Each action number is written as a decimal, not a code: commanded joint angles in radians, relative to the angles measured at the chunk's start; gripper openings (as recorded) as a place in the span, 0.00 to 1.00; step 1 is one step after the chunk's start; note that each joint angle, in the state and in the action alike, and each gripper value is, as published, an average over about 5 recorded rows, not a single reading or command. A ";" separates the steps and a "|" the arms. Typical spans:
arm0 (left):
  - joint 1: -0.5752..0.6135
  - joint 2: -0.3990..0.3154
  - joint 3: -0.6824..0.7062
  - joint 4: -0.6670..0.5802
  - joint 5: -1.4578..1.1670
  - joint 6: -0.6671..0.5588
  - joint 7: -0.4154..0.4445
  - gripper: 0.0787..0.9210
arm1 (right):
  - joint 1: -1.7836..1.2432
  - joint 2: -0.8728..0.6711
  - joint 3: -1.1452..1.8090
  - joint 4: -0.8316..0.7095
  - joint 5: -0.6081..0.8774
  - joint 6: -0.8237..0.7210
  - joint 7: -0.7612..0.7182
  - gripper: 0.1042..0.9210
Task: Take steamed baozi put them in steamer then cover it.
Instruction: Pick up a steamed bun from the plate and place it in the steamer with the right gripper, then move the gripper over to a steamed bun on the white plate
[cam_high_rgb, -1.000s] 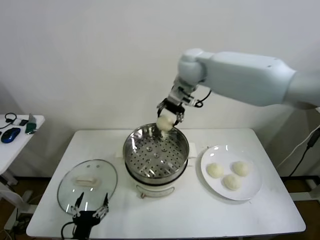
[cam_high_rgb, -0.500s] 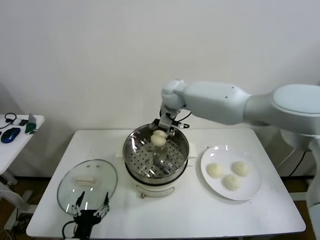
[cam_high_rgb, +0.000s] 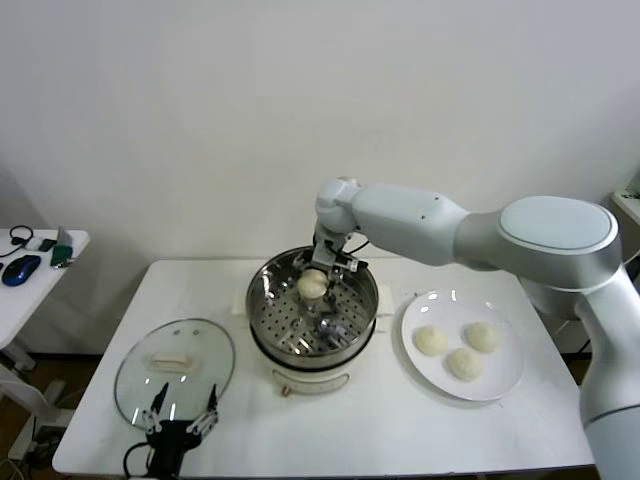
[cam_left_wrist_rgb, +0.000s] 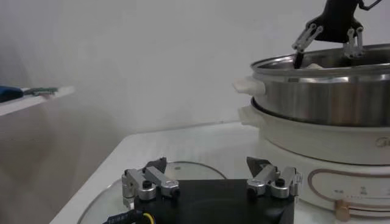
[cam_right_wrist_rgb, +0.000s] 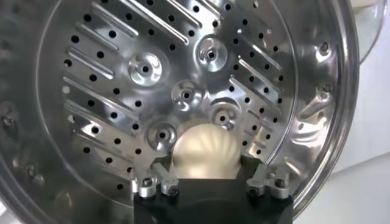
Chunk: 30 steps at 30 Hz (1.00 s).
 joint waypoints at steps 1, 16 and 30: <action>0.003 -0.005 0.006 -0.002 0.016 0.003 0.003 0.88 | 0.261 -0.046 -0.111 0.051 0.404 -0.019 -0.154 0.88; -0.004 -0.012 0.001 -0.005 0.020 0.004 0.008 0.88 | 0.403 -0.568 -0.449 0.469 0.764 -0.698 -0.004 0.88; -0.007 -0.017 -0.025 -0.011 0.017 0.001 0.010 0.88 | 0.027 -0.622 -0.275 0.447 0.548 -0.846 0.186 0.88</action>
